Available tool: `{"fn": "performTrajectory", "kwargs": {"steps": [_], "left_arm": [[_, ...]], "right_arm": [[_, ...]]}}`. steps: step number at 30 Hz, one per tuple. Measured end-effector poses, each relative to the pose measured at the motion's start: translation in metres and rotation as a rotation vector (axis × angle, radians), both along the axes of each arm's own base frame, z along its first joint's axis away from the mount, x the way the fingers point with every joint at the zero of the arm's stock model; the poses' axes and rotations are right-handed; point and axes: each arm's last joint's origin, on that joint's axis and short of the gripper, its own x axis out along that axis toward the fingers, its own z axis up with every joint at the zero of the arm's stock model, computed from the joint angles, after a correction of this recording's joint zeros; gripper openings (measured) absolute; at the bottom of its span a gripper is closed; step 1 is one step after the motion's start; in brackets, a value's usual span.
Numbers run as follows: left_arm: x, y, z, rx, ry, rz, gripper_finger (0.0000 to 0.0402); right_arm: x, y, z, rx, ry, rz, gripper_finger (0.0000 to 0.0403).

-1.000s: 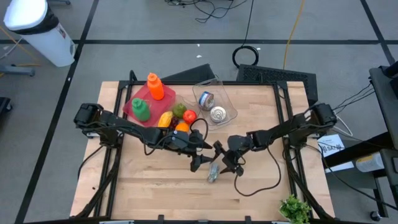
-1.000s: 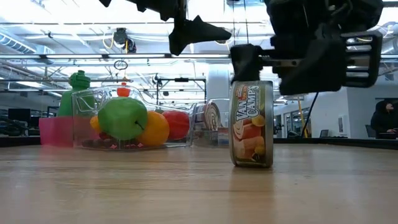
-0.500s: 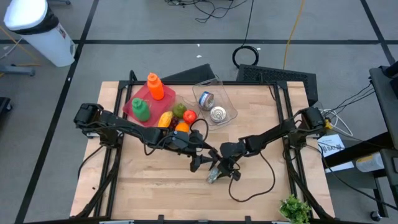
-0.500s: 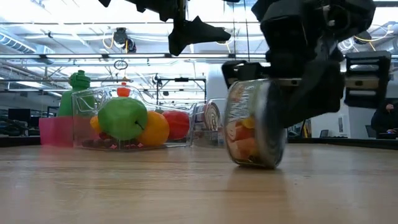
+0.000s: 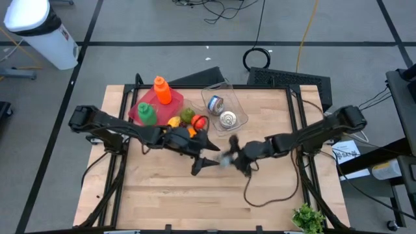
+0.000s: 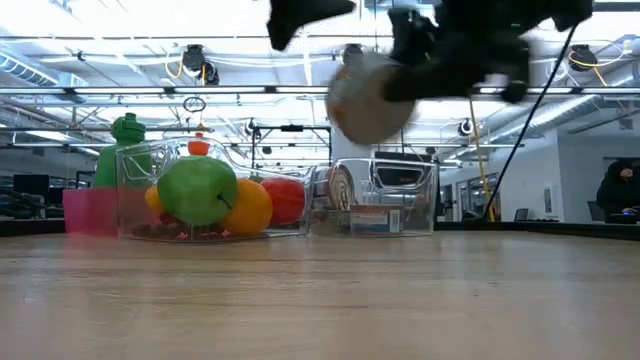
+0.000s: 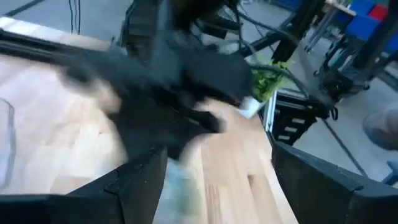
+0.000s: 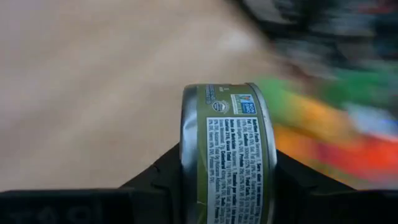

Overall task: Pick & Place Food Item
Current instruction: Put the green tuna can into the right transparent bin

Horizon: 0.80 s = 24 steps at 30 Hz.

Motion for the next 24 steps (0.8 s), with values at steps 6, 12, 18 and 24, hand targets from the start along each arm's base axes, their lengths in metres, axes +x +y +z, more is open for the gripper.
{"fn": "performTrajectory", "kwargs": {"steps": [6, 12, 18, 24], "left_arm": [[-0.022, -0.001, 0.021, 0.079, -0.014, -0.002, 0.0301], [-0.024, -0.005, 0.017, 0.129, 0.024, 0.012, 0.0301], [-0.025, -0.004, 0.011, 0.139, 0.085, 0.033, 0.0301], [-0.026, -0.004, 0.011, 0.147, 0.088, 0.031, 0.0301]], "right_arm": [[0.003, -0.052, 0.029, -0.406, -0.162, -0.353, 0.0139], [0.005, -0.121, -0.001, -0.411, 0.03, -0.486, 0.0139], [0.002, -0.149, -0.024, -0.412, 0.118, -0.453, 0.0139], [0.002, -0.155, -0.031, -0.373, 0.13, -0.418, 0.0181]]}}
